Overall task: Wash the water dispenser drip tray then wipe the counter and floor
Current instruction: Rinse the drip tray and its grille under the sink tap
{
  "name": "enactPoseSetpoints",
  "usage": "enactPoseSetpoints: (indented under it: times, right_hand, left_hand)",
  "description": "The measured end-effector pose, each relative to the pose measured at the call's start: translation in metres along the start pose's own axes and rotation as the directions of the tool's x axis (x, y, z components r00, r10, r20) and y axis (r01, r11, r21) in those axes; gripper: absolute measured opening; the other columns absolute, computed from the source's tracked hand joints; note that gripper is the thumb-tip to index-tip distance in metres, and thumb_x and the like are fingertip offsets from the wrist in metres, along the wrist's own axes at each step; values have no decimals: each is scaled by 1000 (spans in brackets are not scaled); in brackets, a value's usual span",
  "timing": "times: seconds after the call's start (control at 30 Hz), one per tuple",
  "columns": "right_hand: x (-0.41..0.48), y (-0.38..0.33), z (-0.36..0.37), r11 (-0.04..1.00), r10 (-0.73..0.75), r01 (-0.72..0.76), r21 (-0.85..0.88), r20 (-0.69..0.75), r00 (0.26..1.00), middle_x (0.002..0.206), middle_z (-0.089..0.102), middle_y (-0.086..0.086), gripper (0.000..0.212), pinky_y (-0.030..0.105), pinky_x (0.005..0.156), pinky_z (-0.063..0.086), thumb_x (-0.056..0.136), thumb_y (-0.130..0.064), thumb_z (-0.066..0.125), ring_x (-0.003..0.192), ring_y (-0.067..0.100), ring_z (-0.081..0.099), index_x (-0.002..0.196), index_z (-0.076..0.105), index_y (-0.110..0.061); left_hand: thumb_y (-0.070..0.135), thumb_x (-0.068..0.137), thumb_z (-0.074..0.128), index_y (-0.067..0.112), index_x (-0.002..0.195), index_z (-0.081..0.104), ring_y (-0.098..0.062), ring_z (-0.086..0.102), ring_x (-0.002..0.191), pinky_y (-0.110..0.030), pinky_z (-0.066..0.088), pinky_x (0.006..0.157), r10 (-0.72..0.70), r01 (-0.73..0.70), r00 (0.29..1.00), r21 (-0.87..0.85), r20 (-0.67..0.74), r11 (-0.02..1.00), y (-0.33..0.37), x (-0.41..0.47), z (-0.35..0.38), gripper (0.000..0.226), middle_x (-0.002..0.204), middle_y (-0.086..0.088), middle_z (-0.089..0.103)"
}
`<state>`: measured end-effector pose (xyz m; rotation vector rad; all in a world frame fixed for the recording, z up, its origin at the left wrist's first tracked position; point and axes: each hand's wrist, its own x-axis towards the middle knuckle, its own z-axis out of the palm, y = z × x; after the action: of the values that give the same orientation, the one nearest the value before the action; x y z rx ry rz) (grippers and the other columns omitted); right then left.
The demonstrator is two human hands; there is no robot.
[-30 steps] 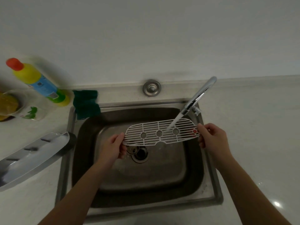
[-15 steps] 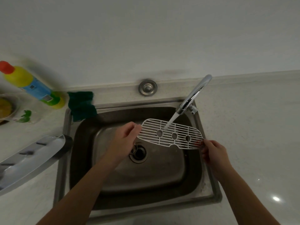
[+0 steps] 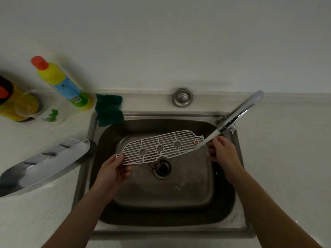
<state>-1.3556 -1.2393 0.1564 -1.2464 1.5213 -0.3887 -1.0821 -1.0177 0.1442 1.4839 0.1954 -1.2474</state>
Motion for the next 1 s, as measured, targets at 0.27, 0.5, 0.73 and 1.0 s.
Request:
enactPoseSetpoints:
  times: [0.27, 0.5, 0.73, 1.0]
  right_hand:
    - [49, -16, -32, 979, -39, -8, -205, -224, 974, 107, 73, 18, 23, 60, 95, 55, 90, -20, 56, 104, 40, 69, 106, 72, -18]
    - [46, -17, -29, 996, 28, -37, -82, -104, 994, 94, 68, 11, 25, 42, 71, 57, 91, -17, 66, 83, 25, 66, 115, 65, -9]
    - [-48, 44, 6, 983, -4, 35, -183, 164, 986, 102, 69, 0, 12, 37, 77, 59, 99, -21, 63, 93, 19, 69, 109, 67, -27]
    - [-97, 97, 20, 938, -18, 115, -328, 285, 958, 93, 67, -9, 6, 31, 82, 52, 96, -22, 66, 88, 7, 62, 99, 69, -25]
  left_hand:
    - [26, 106, 52, 19, 105, 73, -21, 74, 77, -41, 59, 74, 223, -201, 973, 265, -57, 943, 2, -18, -6, 22, 98, -10, 78]
    - [24, 105, 53, 18, 98, 69, -15, 76, 76, -21, 61, 62, 512, -454, 859, 503, 25, 736, 16, -42, 4, 18, 91, 3, 77]
    - [37, 101, 51, 36, 94, 55, 12, 65, 81, -6, 47, 55, 825, -573, 520, 806, 219, 147, 37, -93, 11, 8, 68, 18, 62]
    - [30, 105, 54, 27, 93, 57, -3, 64, 69, -28, 59, 71, 626, -364, 757, 917, 190, 163, -17, -123, 17, 12, 78, 9, 66]
